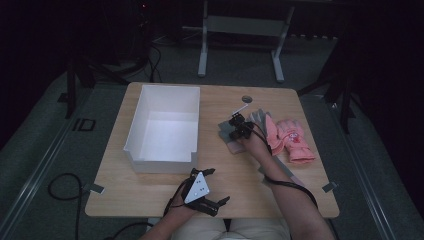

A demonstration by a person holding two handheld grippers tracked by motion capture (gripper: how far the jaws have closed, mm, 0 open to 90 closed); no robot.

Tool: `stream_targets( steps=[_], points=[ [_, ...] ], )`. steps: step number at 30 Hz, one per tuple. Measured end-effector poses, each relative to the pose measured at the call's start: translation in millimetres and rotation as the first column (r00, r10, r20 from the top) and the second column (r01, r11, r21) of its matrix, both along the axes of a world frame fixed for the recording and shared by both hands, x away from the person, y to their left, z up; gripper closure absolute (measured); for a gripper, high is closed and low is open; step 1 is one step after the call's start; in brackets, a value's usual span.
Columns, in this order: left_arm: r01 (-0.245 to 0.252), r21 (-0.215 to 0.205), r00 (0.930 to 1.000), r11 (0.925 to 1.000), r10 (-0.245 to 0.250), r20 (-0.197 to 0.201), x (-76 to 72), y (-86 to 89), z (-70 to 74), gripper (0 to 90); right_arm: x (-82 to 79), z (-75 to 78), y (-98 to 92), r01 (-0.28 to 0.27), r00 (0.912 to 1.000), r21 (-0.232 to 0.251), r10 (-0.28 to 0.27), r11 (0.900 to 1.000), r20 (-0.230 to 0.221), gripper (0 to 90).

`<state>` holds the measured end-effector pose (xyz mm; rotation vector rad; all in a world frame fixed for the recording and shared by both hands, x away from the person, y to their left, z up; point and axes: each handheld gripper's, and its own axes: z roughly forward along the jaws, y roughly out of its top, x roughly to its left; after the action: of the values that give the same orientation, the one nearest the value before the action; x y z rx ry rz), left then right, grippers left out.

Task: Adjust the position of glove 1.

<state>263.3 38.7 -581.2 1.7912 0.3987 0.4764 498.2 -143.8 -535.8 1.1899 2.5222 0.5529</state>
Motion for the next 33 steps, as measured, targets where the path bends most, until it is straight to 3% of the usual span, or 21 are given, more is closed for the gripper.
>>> stream_targets(
  steps=[4, 6, 9, 13, 16, 20, 22, 23, 26, 28, 32, 33],
  points=[
    [0.002, -0.009, 1.0, 1.0, -0.002, -0.003, 0.6, 0.5, -0.1, 1.5, -8.9, 5.5, 2.5, 0.05, 0.9987, 0.047, -0.05, 0.998, -0.011, 84.5],
    [0.001, -0.013, 1.0, 0.9999, -0.001, -0.003, 0.7, 0.9, -0.2, 1.5, -15.8, 12.4, 2.2, 0.064, 0.9979, 0.049, -0.064, 0.997, 0.006, 84.8],
    [-0.003, -0.009, 1.0, 1.0, 0.003, -0.002, 0.5, 0.5, -0.1, 1.5, -29.1, 25.0, 0.6, 0.101, 0.9947, 0.103, -0.103, 0.989, 0.007, 84.8],
    [0.002, 0.001, 1.0, 1.0, -0.002, 0.004, 0.5, 0.0, 0.1, 1.5, -56.2, 43.4, -3.9, 0.159, 0.9842, 0.195, -0.171, 0.968, 0.045, 84.7],
    [0.001, -0.002, 1.0, 1.0, -0.001, 0.001, 0.3, -0.6, -0.1, 1.5, -83.1, 51.2, -8.6, 0.199, 0.9705, 0.243, -0.226, 0.949, 0.085, 84.8],
    [-0.001, 0.002, 1.0, 1.0, 0.001, 0.002, 0.5, -0.7, 0.1, 1.5, -106.9, 51.4, -16.1, 0.255, 0.9531, 0.303, -0.291, 0.918, 0.082, 84.9],
    [0.0, 0.004, 1.0, 1.0, 0.0, 0.005, 0.5, -0.8, 0.2, 1.5, -120.7, 47.8, -17.0, 0.262, 0.9489, 0.294, -0.301, 0.919, 0.096, 84.9],
    [-0.001, 0.005, 1.0, 1.0, 0.001, 0.005, 0.6, -0.9, 0.2, 1.5, -126.1, 45.4, -17.4, 0.271, 0.946, 0.298, -0.311, 0.915, 0.093, 84.9],
    [-0.002, -0.001, 1.0, 1.0, 0.002, 0.002, 0.5, -0.9, 0.0, 1.5, -137.5, 36.6, -17.4, 0.281, 0.9472, 0.288, -0.313, 0.915, 0.07, 84.9],
    [-0.001, -0.002, 1.0, 1.0, 0.001, 0.0, 0.5, -1.0, 0.0, 1.5, -143.0, 32.1, -16.8, 0.29, 0.9474, 0.293, -0.316, 0.911, 0.048, 84.9],
    [-0.001, 0.001, 1.0, 1.0, 0.001, 0.002, 0.4, -1.1, 0.0, 1.5, -151.8, 21.2, -10.2, 0.291, 0.947, 0.277, -0.317, 0.916, 0.052, 84.9],
    [-0.001, 0.0, 1.0, 1.0, 0.001, 0.003, 0.3, -1.2, 0.0, 1.5, -151.9, 16.6, -9.4, 0.299, 0.9448, 0.28, -0.324, 0.912, 0.047, 84.9]
  ],
)
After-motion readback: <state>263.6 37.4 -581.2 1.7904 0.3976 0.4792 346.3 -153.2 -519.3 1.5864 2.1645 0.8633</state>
